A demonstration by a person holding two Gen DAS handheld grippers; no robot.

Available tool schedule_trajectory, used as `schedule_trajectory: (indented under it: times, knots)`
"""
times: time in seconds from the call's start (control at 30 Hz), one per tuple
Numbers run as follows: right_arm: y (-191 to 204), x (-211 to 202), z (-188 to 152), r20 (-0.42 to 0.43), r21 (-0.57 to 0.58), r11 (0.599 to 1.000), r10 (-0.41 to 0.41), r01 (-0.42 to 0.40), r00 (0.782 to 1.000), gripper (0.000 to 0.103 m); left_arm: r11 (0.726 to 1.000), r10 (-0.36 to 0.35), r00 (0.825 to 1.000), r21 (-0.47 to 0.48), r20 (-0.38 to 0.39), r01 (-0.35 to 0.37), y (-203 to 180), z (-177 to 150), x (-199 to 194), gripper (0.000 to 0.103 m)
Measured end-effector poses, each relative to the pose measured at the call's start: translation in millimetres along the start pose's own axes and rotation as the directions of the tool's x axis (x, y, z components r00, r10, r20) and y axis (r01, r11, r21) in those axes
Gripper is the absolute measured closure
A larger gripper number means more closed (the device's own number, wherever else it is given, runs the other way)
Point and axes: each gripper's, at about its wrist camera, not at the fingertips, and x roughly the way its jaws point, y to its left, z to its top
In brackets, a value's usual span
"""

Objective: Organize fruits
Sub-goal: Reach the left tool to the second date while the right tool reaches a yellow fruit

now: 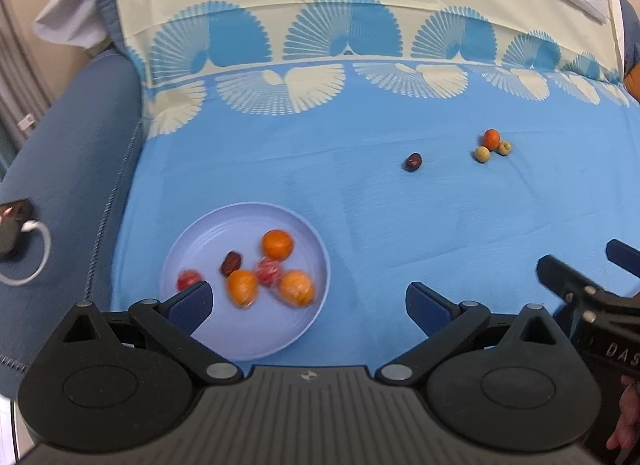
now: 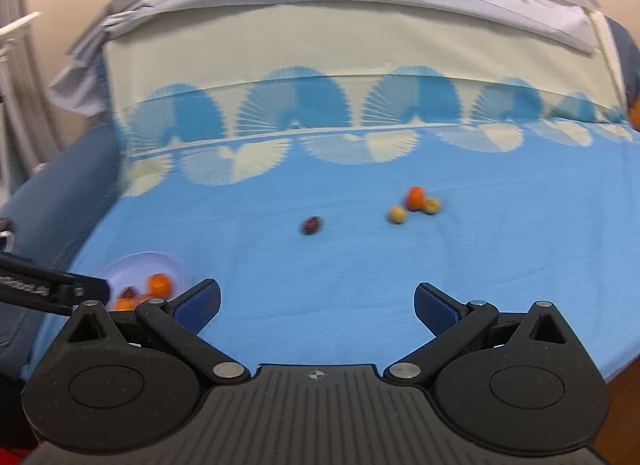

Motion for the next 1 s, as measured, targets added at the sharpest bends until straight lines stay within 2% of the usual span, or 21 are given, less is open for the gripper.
schedule_trajectory:
  times: [0.23, 0.57, 0.7, 0.93, 1.0]
  knots:
    - [-41.7, 33.1, 15.9, 0.015, 0.052, 0.991, -0.123, 0.122, 0.992, 0.001, 0.999, -0.037, 0.999, 0.023, -0.039, 0.038, -31.7, 36.9, 45.9, 0.000]
    - [-101.7, 103.8, 31.3, 0.005, 0.057, 0.963, -0.265, 0.265, 0.964, 0.001, 0.996, -0.049, 0.997, 0.069, -0.052, 0.053, -73.9, 78.3, 112.3, 0.000]
    - [-118.4, 142.1, 35.1, -0.041, 0.038, 0.955, -0.292, 0.293, 0.956, 0.001, 0.994, -0.060, 0.996, 0.083, -0.065, 0.065, -88.4, 90.3, 146.3, 0.000]
    - [-137.6, 218.9, 40.8, -0.108, 0.004, 0.953, -0.301, 0.303, 0.947, 0.001, 0.993, -0.069, 0.997, 0.097, -0.028, 0.071, -107.2, 110.1, 199.8, 0.000]
    - [-145.1, 238.8, 41.0, -0.110, 0.017, 0.959, -0.280, 0.284, 0.954, 0.001, 0.991, -0.079, 0.996, 0.107, -0.030, 0.082, -111.8, 114.4, 215.7, 0.000]
